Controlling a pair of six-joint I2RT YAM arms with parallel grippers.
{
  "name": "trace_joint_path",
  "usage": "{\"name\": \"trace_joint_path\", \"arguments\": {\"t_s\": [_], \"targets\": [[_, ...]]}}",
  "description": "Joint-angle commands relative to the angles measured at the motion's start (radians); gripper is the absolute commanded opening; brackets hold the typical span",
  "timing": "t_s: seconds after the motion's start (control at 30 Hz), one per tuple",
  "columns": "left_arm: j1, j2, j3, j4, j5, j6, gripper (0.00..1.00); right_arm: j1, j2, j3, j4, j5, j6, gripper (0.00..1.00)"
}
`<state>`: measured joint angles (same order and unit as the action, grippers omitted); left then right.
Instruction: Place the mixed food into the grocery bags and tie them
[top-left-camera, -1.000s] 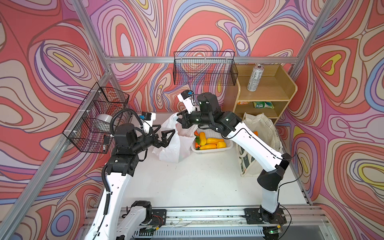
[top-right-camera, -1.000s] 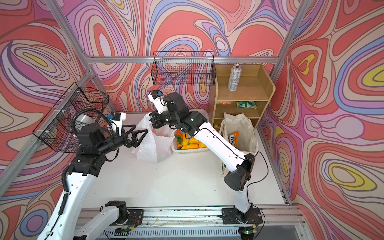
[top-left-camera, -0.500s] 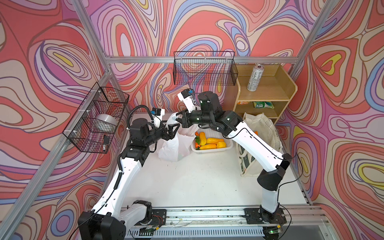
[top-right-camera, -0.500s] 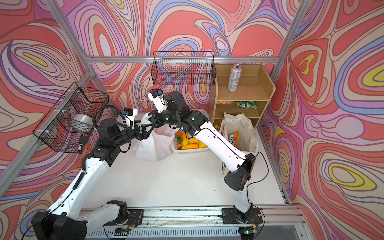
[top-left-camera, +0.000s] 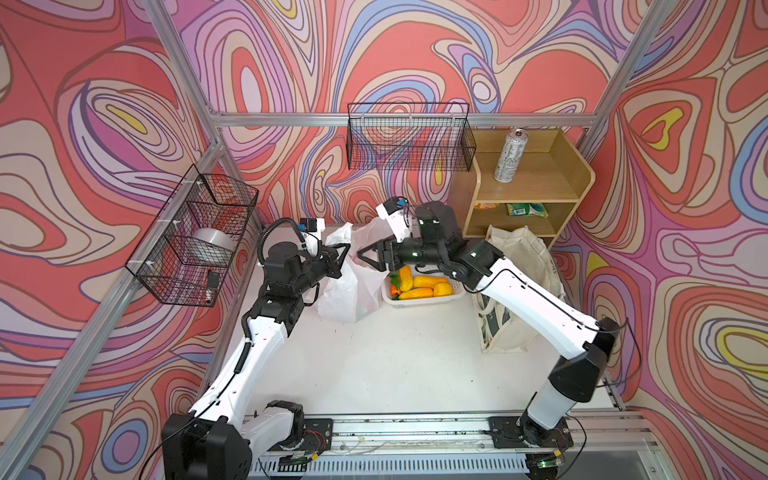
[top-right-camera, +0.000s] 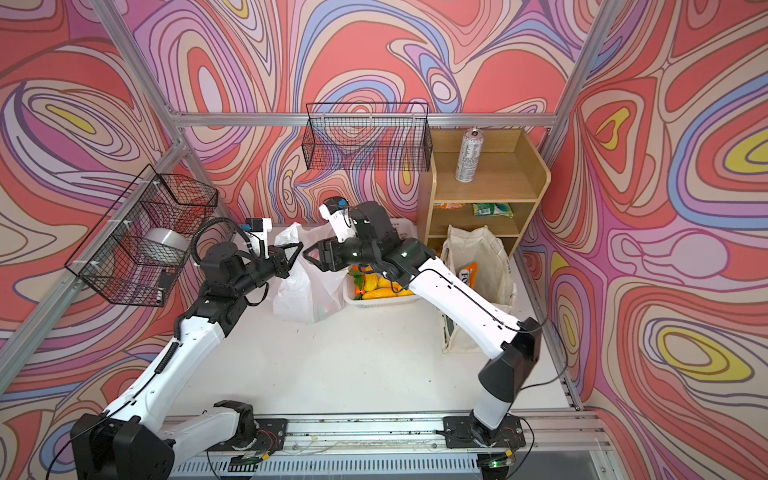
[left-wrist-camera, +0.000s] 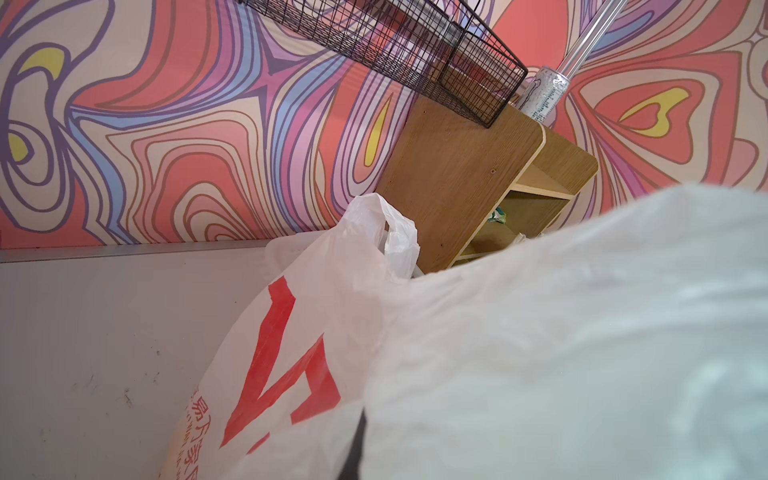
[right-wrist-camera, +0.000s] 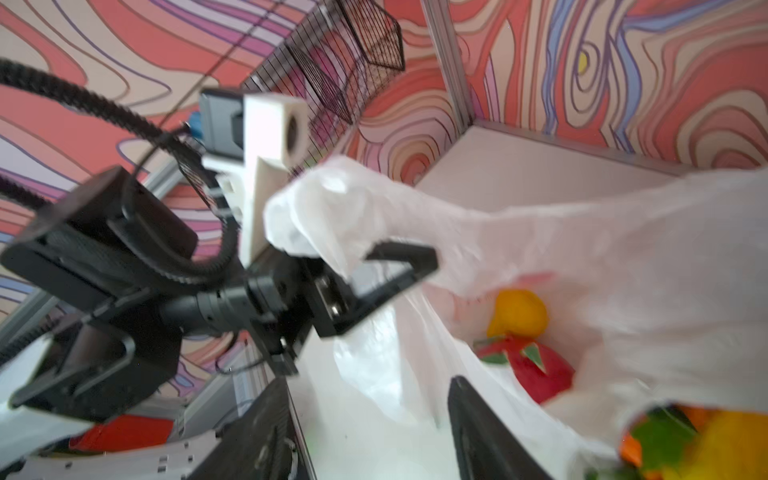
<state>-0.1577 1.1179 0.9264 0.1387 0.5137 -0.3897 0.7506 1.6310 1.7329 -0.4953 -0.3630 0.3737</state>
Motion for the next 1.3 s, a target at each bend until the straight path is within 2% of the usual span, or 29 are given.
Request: {"name": "trace_joint_path", "arguments": {"t_s": [0.0,0.1,0.2,0.27,0.37,0.6,0.77,0.93,1.07,1.13,1.27], "targets": [[0.004,-0.042,-0.006,0.001,-0.02,-0.004,0.0,-0.041,-0.113,-0.203,0.042,0.05,0.042,0.62],[0.01,-0.061,-0.003,-0.02,-0.024,0.001,0.0,-0.042,-0.18,-0.413,0.045,0.079,0.06,0.58],[0.013,-0.08,0.0,-0.041,-0.029,0.008,0.0,-0.042,-0.204,-0.577,0.065,0.085,0.092,0.47],[0.015,-0.09,0.007,-0.061,-0.026,0.017,0.0,-0.042,-0.207,-0.658,0.093,0.082,0.115,0.38],[0.015,-0.106,0.009,-0.084,-0.022,0.024,0.0,-0.043,-0.181,-0.718,0.129,0.102,0.128,0.3],[0.015,-0.142,-0.001,-0.117,-0.015,0.028,0.0,-0.102,0.009,-0.635,0.154,0.175,0.074,0.23],[0.016,-0.169,-0.011,-0.134,-0.015,0.026,0.0,-0.2,0.126,-0.516,0.176,0.147,0.066,0.19],[0.015,-0.191,-0.027,-0.142,-0.023,0.022,0.0,-0.251,0.256,-0.36,0.175,0.105,0.059,0.2],[0.015,-0.201,-0.041,-0.139,-0.018,0.013,0.0,-0.273,0.331,-0.264,0.163,0.042,0.019,0.3],[0.015,-0.202,-0.045,-0.139,-0.018,0.011,0.0,-0.281,0.328,-0.237,0.128,0.001,-0.005,0.3],[0.015,-0.212,-0.052,-0.144,-0.022,0.017,0.0,-0.281,0.196,-0.313,0.139,-0.014,-0.003,0.27]]}}
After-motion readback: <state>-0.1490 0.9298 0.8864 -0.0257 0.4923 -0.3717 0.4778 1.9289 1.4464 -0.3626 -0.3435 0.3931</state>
